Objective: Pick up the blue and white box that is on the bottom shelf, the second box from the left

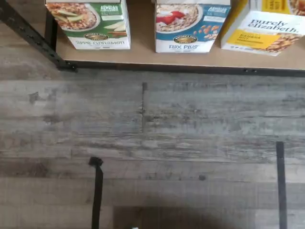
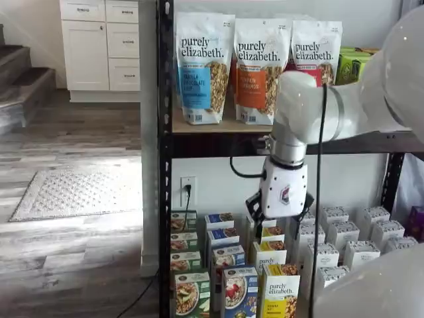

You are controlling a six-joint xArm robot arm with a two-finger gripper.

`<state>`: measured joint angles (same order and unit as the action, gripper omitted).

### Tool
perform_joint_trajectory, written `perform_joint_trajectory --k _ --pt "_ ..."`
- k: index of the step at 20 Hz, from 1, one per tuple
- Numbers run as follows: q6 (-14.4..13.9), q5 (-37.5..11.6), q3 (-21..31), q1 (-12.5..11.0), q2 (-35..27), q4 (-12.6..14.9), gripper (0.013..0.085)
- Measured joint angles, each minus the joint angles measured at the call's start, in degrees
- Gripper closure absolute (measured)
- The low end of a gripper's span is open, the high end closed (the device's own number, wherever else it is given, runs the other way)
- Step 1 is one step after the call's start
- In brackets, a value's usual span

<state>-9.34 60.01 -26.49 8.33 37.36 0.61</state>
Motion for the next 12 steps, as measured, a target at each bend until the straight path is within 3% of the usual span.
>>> perform_joint_trajectory --k 12 --pt "-0.7 -18.0 1.2 0.5 -15.1 0.2 0.0130"
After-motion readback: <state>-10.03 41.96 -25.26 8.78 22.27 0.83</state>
